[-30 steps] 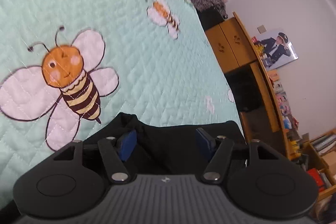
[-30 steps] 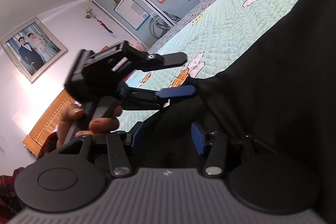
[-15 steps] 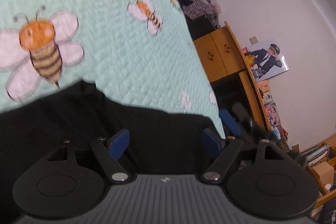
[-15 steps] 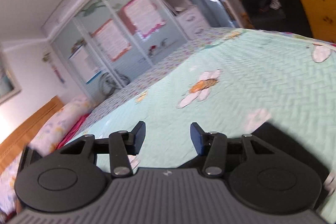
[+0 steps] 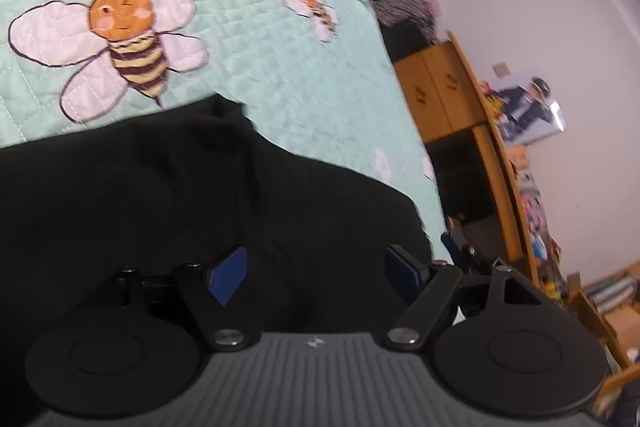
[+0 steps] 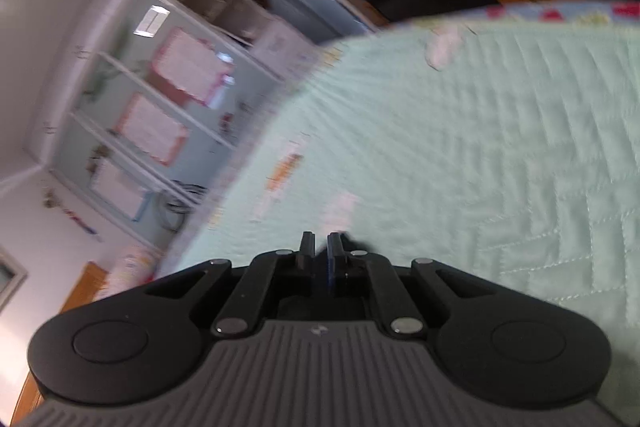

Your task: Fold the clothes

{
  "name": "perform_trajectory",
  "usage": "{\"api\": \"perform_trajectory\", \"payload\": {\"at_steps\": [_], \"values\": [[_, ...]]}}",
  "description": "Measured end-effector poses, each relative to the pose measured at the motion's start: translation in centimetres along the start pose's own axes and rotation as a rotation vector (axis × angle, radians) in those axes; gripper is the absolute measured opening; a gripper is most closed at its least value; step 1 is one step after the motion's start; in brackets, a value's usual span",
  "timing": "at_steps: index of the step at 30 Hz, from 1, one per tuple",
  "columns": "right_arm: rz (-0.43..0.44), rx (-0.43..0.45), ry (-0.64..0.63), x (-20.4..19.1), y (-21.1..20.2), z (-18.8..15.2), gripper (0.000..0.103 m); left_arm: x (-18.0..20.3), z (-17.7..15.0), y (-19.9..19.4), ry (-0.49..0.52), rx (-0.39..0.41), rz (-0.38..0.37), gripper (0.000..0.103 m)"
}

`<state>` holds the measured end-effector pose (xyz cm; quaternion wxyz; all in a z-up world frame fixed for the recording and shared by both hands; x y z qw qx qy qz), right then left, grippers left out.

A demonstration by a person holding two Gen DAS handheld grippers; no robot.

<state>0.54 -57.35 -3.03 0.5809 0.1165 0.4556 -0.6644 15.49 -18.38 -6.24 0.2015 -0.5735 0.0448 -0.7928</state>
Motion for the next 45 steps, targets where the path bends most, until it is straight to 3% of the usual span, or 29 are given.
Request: {"api": "perform_trajectory", "payload": {"at_steps": [1,5,8,11,13,19,26,33,45], "values": [[0.007,0.007,-0.001,-0.1,-0.5,-0.1,0.020,0.3,-0.5,-0.1,0.017,-0.019,-0.004,0.080],[-0.039,-0.072,-0.032,1.1,-0.5,-1.5,0.024,0.0,-2.5,-0.2,0.066,-0.096,0.056,0.080],[-0.040,-0.019,0.033,2.9,-2.1,-2.3,0.024,-0.5,-3.1,-1.4,0.072,-0.084,0.031,0.080],[-0.008,0.021,0.071,3.1,-4.8,-3.2,0.036,0.1,-3.8,-1.9,0.108,-0.116,0.024,0.081],[0.002,-0.001,0.066,2.7,-5.4,-4.3,0.045,0.4,-4.4,-2.3,0.132,-0.137,0.019,0.081],[0.030,-0.114,0.056,1.4,-6.0,-7.8,0.053,1.3,-5.8,-3.3,0.194,-0.193,0.010,0.081],[0.022,-0.197,0.050,-0.2,-4.8,-10.5,0.055,1.0,-6.9,-4.4,0.190,-0.165,0.041,0.081],[-0.001,-0.149,0.077,-1.1,-6.2,-10.6,0.055,0.9,-7.7,-5.8,0.200,-0.156,0.053,0.081],[0.013,-0.182,0.088,-1.4,-5.5,-11.1,0.056,1.5,-7.8,-5.6,0.223,-0.155,0.057,0.081]]}}
Point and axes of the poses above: each gripper's, at about its wrist camera, not at the fingertips, and y roughly the way its jaws point, x to its right, z to its top, the point moved 1 cm from there along y, roughly the way its jaws point, and after that the axes turned 14 degrees about -z, right-handed, at the moved point
